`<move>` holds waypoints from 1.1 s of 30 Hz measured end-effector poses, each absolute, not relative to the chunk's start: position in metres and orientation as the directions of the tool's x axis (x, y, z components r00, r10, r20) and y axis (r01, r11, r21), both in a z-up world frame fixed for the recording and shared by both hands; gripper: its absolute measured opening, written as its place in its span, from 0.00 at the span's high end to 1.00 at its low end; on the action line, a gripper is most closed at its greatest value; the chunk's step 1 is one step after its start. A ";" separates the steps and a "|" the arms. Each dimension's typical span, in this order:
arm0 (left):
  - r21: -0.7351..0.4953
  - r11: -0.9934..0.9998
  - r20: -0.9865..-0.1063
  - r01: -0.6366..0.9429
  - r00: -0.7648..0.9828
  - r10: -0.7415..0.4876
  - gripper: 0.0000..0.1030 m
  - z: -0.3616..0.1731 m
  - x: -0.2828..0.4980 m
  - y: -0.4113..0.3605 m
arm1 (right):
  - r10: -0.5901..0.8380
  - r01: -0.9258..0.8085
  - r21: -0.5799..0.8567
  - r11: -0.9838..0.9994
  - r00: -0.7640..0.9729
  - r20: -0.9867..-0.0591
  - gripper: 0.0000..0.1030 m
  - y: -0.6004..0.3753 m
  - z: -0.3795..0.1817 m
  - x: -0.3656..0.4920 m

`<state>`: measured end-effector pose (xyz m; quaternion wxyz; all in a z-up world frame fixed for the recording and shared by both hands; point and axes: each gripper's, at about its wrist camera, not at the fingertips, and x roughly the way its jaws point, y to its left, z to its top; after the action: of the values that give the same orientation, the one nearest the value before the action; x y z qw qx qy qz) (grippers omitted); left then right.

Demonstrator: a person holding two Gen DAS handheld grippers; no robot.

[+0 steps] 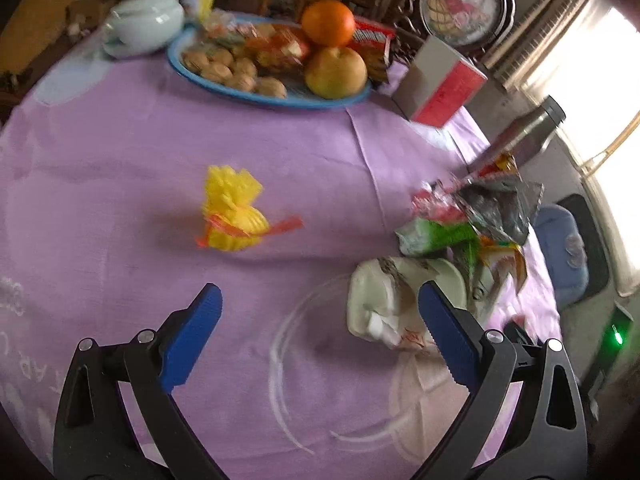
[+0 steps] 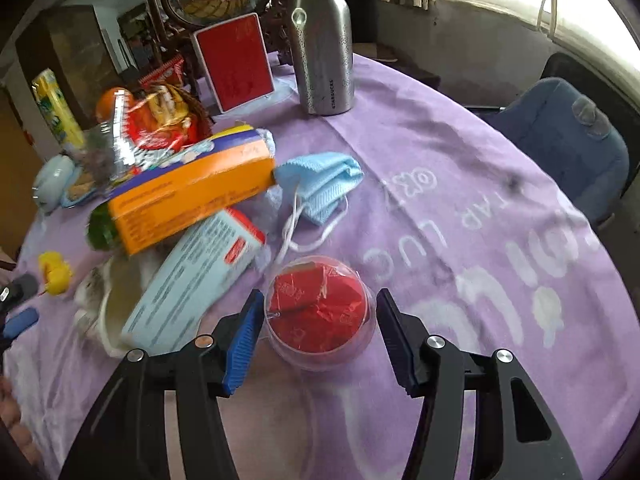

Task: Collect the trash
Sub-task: 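Grasp the clear red-filled cup with the right tool while the left tool grasps the yellow mesh net, then carry the cup and yellow net over to the red wastebasket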

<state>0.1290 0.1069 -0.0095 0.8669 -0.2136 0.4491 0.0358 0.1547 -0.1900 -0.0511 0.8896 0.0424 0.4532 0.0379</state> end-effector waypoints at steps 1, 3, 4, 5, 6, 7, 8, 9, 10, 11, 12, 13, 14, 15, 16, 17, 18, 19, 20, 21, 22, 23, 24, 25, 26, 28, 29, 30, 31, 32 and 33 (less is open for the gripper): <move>-0.314 0.909 -0.789 -0.275 0.608 -0.089 0.08 -0.006 0.127 0.108 | 0.117 -0.031 0.122 0.992 0.585 -0.803 0.44 -0.193 -0.051 0.150; -0.303 0.902 -0.776 -0.308 0.630 -0.045 0.08 -0.002 0.123 0.114 | 0.149 -0.032 0.160 0.987 0.577 -0.803 0.44 -0.201 -0.051 0.141; -0.312 0.894 -0.768 -0.322 0.639 -0.038 0.08 0.000 0.121 0.118 | 0.164 -0.032 0.178 0.984 0.575 -0.802 0.44 -0.204 -0.051 0.138; -0.326 0.886 -0.763 -0.331 0.645 -0.040 0.08 0.000 0.120 0.121 | 0.181 -0.029 0.200 0.979 0.574 -0.799 0.44 -0.209 -0.050 0.135; -0.347 0.875 -0.756 -0.337 0.652 -0.049 0.08 0.001 0.120 0.123 | 0.189 -0.028 0.211 0.977 0.574 -0.797 0.44 -0.212 -0.049 0.133; -0.346 0.874 -0.755 -0.342 0.655 -0.043 0.08 0.000 0.121 0.124 | 0.196 -0.029 0.220 0.975 0.577 -0.793 0.44 -0.216 -0.047 0.131; -0.297 0.886 -0.763 -0.356 0.646 0.003 0.08 -0.001 0.126 0.121 | 0.201 -0.029 0.226 0.974 0.580 -0.789 0.44 -0.218 -0.046 0.130; -0.241 0.895 -0.777 -0.375 0.628 0.054 0.08 -0.003 0.131 0.118 | 0.206 -0.031 0.231 0.972 0.581 -0.787 0.44 -0.220 -0.045 0.128; -0.188 0.896 -0.793 -0.402 0.601 0.103 0.09 -0.006 0.136 0.117 | 0.218 -0.037 0.242 0.970 0.578 -0.786 0.44 -0.221 -0.044 0.128; -0.155 0.889 -0.815 -0.431 0.564 0.132 0.12 -0.014 0.144 0.119 | 0.228 -0.043 0.249 0.967 0.576 -0.785 0.44 -0.222 -0.044 0.127; -0.153 0.883 -0.832 -0.444 0.540 0.128 0.14 -0.021 0.149 0.121 | 0.241 -0.050 0.261 0.964 0.574 -0.783 0.44 -0.224 -0.044 0.126; -0.150 0.878 -0.843 -0.454 0.523 0.127 0.19 -0.026 0.152 0.122 | 0.246 -0.052 0.265 0.963 0.573 -0.782 0.44 -0.224 -0.045 0.126; -0.145 0.873 -0.856 -0.466 0.502 0.126 0.24 -0.033 0.156 0.125 | 0.252 -0.055 0.270 0.961 0.572 -0.781 0.44 -0.225 -0.044 0.125; -0.137 0.869 -0.865 -0.476 0.484 0.129 0.26 -0.039 0.161 0.127 | 0.263 -0.061 0.280 0.958 0.571 -0.778 0.44 -0.225 -0.045 0.125; -0.130 0.865 -0.870 -0.484 0.474 0.135 0.28 -0.042 0.165 0.130 | 0.273 -0.068 0.286 0.956 0.569 -0.775 0.44 -0.227 -0.044 0.122; -0.123 0.863 -0.874 -0.490 0.466 0.140 0.28 -0.045 0.168 0.131 | 0.287 -0.080 0.294 0.952 0.565 -0.773 0.44 -0.227 -0.044 0.121; -0.120 0.859 -0.878 -0.497 0.456 0.142 0.28 -0.048 0.172 0.134 | 0.299 -0.091 0.301 0.949 0.561 -0.772 0.44 -0.226 -0.045 0.121; -0.121 0.855 -0.881 -0.504 0.451 0.141 0.28 -0.050 0.174 0.136 | 0.306 -0.098 0.305 0.947 0.558 -0.772 0.44 -0.225 -0.046 0.121; -0.128 0.852 -0.880 -0.508 0.454 0.138 0.28 -0.052 0.176 0.139 | 0.313 -0.104 0.308 0.946 0.554 -0.771 0.44 -0.225 -0.047 0.121; -0.131 0.849 -0.879 -0.512 0.456 0.139 0.28 -0.054 0.177 0.141 | 0.318 -0.109 0.310 0.944 0.547 -0.774 0.44 -0.224 -0.050 0.119; -0.135 0.846 -0.877 -0.515 0.460 0.140 0.28 -0.056 0.177 0.142 | 0.322 -0.111 0.314 0.943 0.541 -0.777 0.44 -0.224 -0.052 0.119; -0.142 0.845 -0.873 -0.515 0.468 0.138 0.28 -0.059 0.176 0.143 | 0.326 -0.111 0.317 0.942 0.534 -0.780 0.44 -0.223 -0.054 0.119; -0.135 0.849 -0.864 -0.511 0.479 0.151 0.28 -0.060 0.176 0.142 | 0.327 -0.111 0.318 0.941 0.531 -0.782 0.44 -0.223 -0.056 0.118; -0.120 0.856 -0.866 -0.503 0.475 0.158 0.28 -0.060 0.177 0.141 | 0.329 -0.112 0.320 0.941 0.527 -0.784 0.44 -0.222 -0.057 0.117; -0.115 0.863 -0.867 -0.492 0.474 0.154 0.43 -0.058 0.177 0.140 | 0.331 -0.113 0.321 0.940 0.525 -0.784 0.44 -0.221 -0.058 0.117; -0.175 0.872 -0.855 -0.456 0.509 0.094 0.66 -0.054 0.178 0.142 | 0.329 -0.110 0.321 0.941 0.528 -0.783 0.44 -0.220 -0.057 0.117; -0.183 0.877 -0.856 -0.444 0.511 0.081 0.66 -0.052 0.178 0.141 | 0.328 -0.107 0.323 0.940 0.531 -0.781 0.44 -0.220 -0.056 0.117; -0.171 0.883 -0.852 -0.437 0.516 0.090 0.67 -0.050 0.178 0.138 | 0.328 -0.102 0.326 0.940 0.533 -0.780 0.44 -0.220 -0.055 0.116; -0.145 0.887 -0.848 -0.438 0.517 0.116 0.67 -0.047 0.177 0.135 | 0.329 -0.099 0.329 0.939 0.534 -0.779 0.44 -0.220 -0.055 0.116; -0.133 0.888 -0.847 -0.440 0.516 0.128 0.67 -0.045 0.176 0.133 | 0.333 -0.098 0.335 0.937 0.535 -0.776 0.44 -0.219 -0.053 0.114; -0.131 0.887 -0.843 -0.442 0.521 0.135 0.67 -0.041 0.174 0.131 | 0.337 -0.101 0.338 0.936 0.537 -0.773 0.44 -0.219 -0.051 0.112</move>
<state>0.1743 0.1312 -0.0413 0.8558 -0.1673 0.4596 0.1685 0.1119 -0.2185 -0.0514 0.8674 0.1271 0.4643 0.1263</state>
